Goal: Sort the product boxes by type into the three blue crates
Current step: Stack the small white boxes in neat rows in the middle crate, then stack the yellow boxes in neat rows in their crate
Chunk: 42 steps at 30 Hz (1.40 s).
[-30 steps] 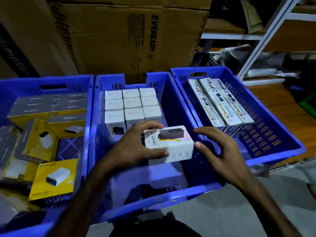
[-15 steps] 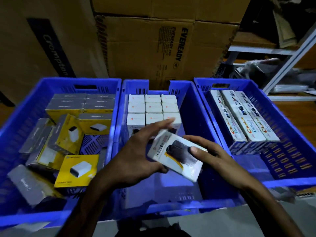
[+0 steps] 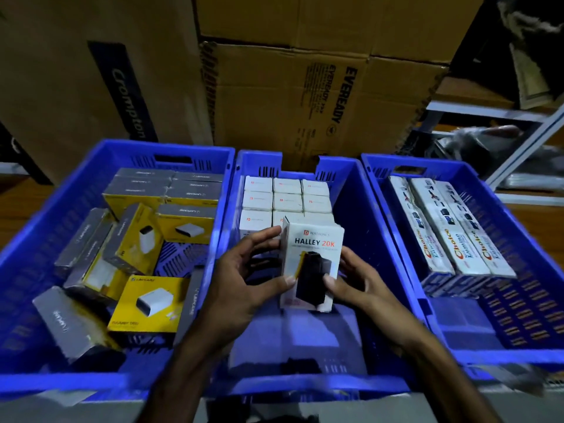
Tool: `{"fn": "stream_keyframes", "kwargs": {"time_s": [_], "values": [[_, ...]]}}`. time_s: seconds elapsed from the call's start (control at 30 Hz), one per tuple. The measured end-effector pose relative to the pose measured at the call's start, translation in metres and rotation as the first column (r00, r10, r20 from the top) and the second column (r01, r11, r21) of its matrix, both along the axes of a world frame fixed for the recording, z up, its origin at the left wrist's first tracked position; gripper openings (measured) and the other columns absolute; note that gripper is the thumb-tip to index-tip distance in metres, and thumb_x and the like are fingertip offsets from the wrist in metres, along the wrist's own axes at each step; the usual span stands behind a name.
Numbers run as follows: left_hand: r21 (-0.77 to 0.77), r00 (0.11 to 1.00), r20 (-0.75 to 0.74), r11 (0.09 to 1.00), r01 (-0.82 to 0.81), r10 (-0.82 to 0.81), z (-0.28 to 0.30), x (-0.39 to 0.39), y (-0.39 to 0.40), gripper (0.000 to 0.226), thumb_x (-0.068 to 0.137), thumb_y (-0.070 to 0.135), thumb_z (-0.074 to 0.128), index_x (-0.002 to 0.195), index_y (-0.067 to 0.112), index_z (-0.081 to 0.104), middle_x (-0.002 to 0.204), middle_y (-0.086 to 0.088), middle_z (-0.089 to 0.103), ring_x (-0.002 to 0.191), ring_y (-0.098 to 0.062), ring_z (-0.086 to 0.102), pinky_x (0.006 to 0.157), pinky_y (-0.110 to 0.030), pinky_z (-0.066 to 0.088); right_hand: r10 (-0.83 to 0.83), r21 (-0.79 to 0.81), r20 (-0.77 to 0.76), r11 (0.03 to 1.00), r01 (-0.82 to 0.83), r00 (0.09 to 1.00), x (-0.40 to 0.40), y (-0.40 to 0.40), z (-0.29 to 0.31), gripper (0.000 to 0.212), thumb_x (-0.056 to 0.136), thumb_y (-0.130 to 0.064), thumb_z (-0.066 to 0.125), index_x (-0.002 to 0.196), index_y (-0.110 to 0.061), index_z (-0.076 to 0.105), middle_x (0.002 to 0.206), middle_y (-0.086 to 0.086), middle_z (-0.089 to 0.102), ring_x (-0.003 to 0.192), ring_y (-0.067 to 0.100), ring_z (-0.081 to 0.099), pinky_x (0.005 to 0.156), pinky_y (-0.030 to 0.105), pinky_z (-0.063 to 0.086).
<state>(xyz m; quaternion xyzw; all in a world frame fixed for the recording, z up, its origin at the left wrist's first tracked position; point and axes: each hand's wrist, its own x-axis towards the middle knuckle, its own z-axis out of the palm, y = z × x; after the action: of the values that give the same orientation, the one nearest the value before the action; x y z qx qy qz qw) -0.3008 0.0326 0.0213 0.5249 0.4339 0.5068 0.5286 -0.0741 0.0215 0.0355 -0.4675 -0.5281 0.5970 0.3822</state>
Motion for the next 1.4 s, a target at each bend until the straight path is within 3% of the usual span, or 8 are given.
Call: {"fn": "stream_keyframes", "kwargs": {"time_s": [0.1,0.27,0.47,0.63,0.8,1.07,1.27,1.4], "values": [[0.034,0.998,-0.060,0.999,0.033,-0.031,0.003,-0.008,0.003,0.076,0.071,-0.002,0.089,0.136,0.027,0.063,0.124,0.008,0.074,0.117,-0.015,0.071,0.094,-0.031,0.060,0.014,0.093,0.072,0.995,-0.020,0.997,0.004,0.017,0.012,0.050,0.087,-0.038,0.077,0.133,-0.022,0.066,0.121,0.020,0.069,0.111,0.020,0.064,0.099,0.045,0.052],[0.130,0.978,-0.208,0.991,0.011,0.016,0.010,-0.022,0.013,0.080,0.074,-0.012,0.085,0.138,0.030,0.061,0.127,0.013,0.072,0.119,-0.005,0.068,0.097,-0.023,0.057,0.081,0.142,0.232,0.983,-0.116,0.969,0.005,0.048,0.018,0.052,0.078,-0.036,0.085,0.124,-0.022,0.066,0.104,0.035,0.057,0.086,0.023,0.055,0.077,0.034,0.048],[0.142,0.954,-0.240,0.978,-0.150,0.181,0.000,-0.051,0.018,0.068,0.080,0.000,0.086,0.136,0.031,0.064,0.133,0.011,0.068,0.122,-0.003,0.064,0.098,-0.023,0.057,0.073,0.086,0.402,0.989,-0.117,0.913,-0.018,0.081,-0.018,0.055,0.080,-0.019,0.088,0.124,-0.009,0.058,0.077,0.003,0.065,0.076,0.013,0.060,0.066,0.020,0.047],[0.089,0.957,-0.208,0.978,-0.189,0.204,-0.016,-0.076,0.010,0.051,0.084,0.000,0.082,0.114,0.040,0.073,0.112,0.009,0.077,0.103,-0.015,0.074,0.092,-0.035,0.060,0.088,0.080,0.591,0.983,-0.167,0.802,-0.042,0.104,-0.063,0.058,0.076,-0.034,0.090,0.121,-0.017,0.057,0.079,-0.005,0.070,0.074,0.010,0.065,0.070,0.033,0.053],[0.036,0.975,-0.153,0.987,-0.156,0.160,-0.024,-0.094,0.002,0.037,0.087,-0.001,0.079,0.111,0.027,0.076,0.104,0.004,0.080,0.101,-0.013,0.076,0.092,-0.035,0.062,0.023,0.125,0.747,0.977,-0.175,0.664,-0.066,0.112,-0.081,0.073,0.067,-0.055,0.068,0.131,-0.028,0.048,0.109,-0.002,0.074,0.098,0.020,0.069,0.090,0.044,0.056],[-0.029,0.988,-0.099,0.992,-0.123,0.119,-0.032,-0.102,-0.009,0.031,0.087,0.003,0.080,0.109,0.025,0.078,0.105,0.010,0.080,0.104,-0.010,0.075,0.097,-0.039,0.059,-0.154,0.184,0.799,0.983,0.008,0.581,-0.086,0.114,-0.113,0.026,0.082,-0.036,0.066,0.097,-0.027,0.047,0.096,0.005,0.069,0.092,0.031,0.065,0.076,0.043,0.053],[-0.031,0.987,-0.111,0.992,-0.121,0.117,-0.030,-0.103,-0.008,0.028,0.088,0.004,0.079,0.107,0.023,0.078,0.104,0.010,0.080,0.103,-0.009,0.075,0.096,-0.041,0.060,-0.102,0.136,0.868,0.990,-0.035,0.485,-0.091,0.108,-0.123,0.043,0.087,-0.061,0.055,0.097,-0.019,0.057,0.098,0.007,0.072,0.090,0.032,0.066,0.073,0.043,0.054],[-0.011,0.983,-0.138,0.992,-0.125,0.122,-0.027,-0.105,-0.015,0.030,0.089,0.006,0.079,0.107,0.029,0.077,0.105,0.010,0.080,0.104,-0.010,0.075,0.097,-0.040,0.059,0.034,0.022,0.868,0.994,-0.107,0.495,-0.083,0.118,-0.118,0.041,0.082,-0.055,0.059,0.088,-0.014,0.061,0.086,0.005,0.072,0.083,0.028,0.068,0.072,0.041,0.056]]}}
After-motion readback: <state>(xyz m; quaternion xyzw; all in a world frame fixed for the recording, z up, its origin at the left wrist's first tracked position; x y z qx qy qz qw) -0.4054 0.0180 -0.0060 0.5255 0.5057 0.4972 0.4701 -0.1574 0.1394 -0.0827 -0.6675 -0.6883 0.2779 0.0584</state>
